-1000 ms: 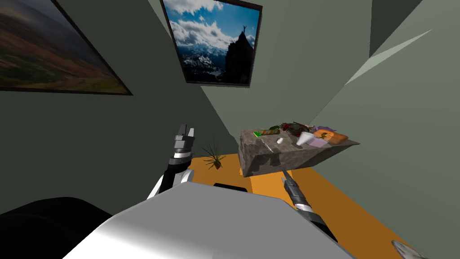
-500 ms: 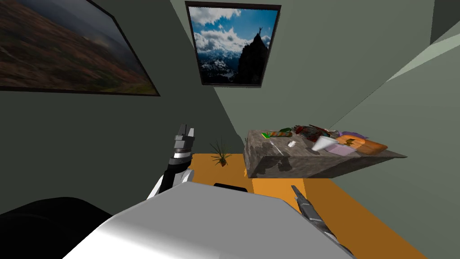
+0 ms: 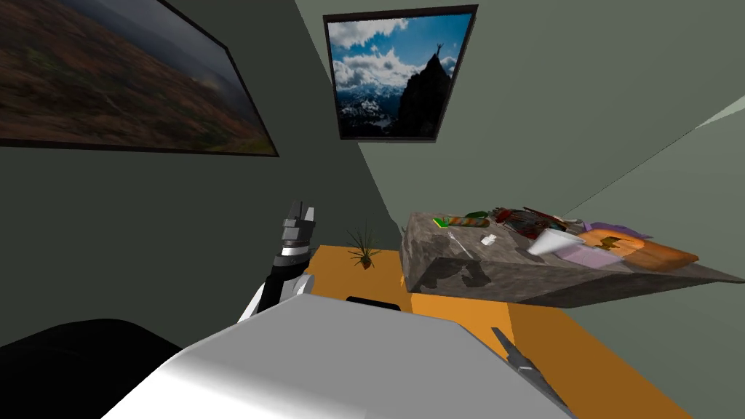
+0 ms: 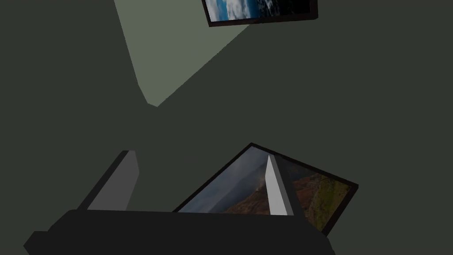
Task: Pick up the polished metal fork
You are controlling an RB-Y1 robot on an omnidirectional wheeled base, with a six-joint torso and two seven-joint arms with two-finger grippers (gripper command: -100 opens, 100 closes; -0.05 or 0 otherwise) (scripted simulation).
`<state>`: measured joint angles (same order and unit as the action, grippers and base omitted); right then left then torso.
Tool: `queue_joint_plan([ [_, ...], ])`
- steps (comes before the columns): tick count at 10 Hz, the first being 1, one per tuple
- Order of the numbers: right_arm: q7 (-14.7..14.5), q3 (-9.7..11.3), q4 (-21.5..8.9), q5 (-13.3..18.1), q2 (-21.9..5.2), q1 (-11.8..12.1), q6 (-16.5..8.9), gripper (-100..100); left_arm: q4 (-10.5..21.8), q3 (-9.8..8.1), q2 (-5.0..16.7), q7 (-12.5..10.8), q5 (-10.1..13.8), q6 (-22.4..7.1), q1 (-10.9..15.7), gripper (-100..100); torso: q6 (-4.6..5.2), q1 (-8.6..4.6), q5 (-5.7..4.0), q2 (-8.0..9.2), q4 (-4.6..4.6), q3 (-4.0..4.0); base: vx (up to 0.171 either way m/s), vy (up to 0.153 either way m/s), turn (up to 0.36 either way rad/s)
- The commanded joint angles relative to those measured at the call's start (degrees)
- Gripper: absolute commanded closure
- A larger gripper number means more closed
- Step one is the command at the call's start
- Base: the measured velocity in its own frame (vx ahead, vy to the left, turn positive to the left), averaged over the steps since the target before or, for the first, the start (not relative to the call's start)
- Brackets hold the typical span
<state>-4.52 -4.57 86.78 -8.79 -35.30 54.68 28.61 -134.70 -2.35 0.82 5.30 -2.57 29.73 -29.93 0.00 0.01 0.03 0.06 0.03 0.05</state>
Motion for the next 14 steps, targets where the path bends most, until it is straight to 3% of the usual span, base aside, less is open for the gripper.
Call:
queue_joint_plan([
  [1, -0.3, 0.2, -2.9, 0.3, -0.9, 0.0, 0.4, -100, 0.0, 0.0, 0.0, 0.0, 0.0, 0.0, 0.0, 0, 0.0, 0.0, 0.0, 0.0, 0.0, 0.0, 0.005, 0.049, 0.113],
  [2, -0.3, 0.2, -3.6, 0.3, -0.9, 0.0, 0.4, -100, 0.0, -0.01, 0.0, 0.0, 0.0, 0.0, 0.0, 0, 0.04, -0.03, -0.02, -0.01, 0.0, 0.0, 0.004, 0.023, -0.021],
  [4, -0.4, 0.2, -8.6, 1.2, -5.0, 2.6, 2.1, -100, 0.0, 0.0, 0.0, 0.0, 0.0, 0.0, 0.0, 0, -0.01, -0.1, -0.02, -0.05, 0.0, -0.02, 0.033, 0.044, 0.323],
  [6, -0.4, 0.2, -9.5, 1.2, -5.0, 2.6, 2.1, -100, 0.0, -0.01, 0.0, 0.0, 0.0, 0.0, 0.0, 0, 0.05, -0.05, -0.02, -0.14, -0.03, -0.08, 0.037, 0.026, -0.044],
  [7, -0.4, 0.3, -11.5, 1.8, -7.0, 3.8, 3.1, -100, 0.0, -0.01, 0.0, 0.0, 0.0, 0.0, 0.0, 0, 0.04, -0.12, -0.04, -0.09, -0.02, -0.06, 0.05, 0.02, 0.167],
  [10, -0.5, 0.5, -15.2, 2.5, -8.9, 4.8, 4.1, -100, 0.0, -0.01, 0.0, 0.0, 0.0, 0.0, 0.0, 0, -0.02, -0.19, -0.04, -0.24, -0.04, -0.13, 0.06, 0.007, 0.139],
  [12, -0.5, 1.0, -19.7, 4.1, -12.7, 6.8, 6.3, -100, 0.0, -0.01, 0.0, 0.0, 0.0, 0.0, 0.0, 0, 0.0, -0.17, -0.04, -0.28, -0.06, -0.16, 0.109, 0.009, 0.203],
  [14, -0.5, 1.0, -20.9, 4.1, -12.7, 6.8, 6.3, -100, 0.0, -0.02, 0.0, 0.0, 0.0, 0.0, 0.0, 0, 0.04, -0.22, -0.06, -0.44, -0.1, -0.26, 0.083, -0.008, 0.024],
])
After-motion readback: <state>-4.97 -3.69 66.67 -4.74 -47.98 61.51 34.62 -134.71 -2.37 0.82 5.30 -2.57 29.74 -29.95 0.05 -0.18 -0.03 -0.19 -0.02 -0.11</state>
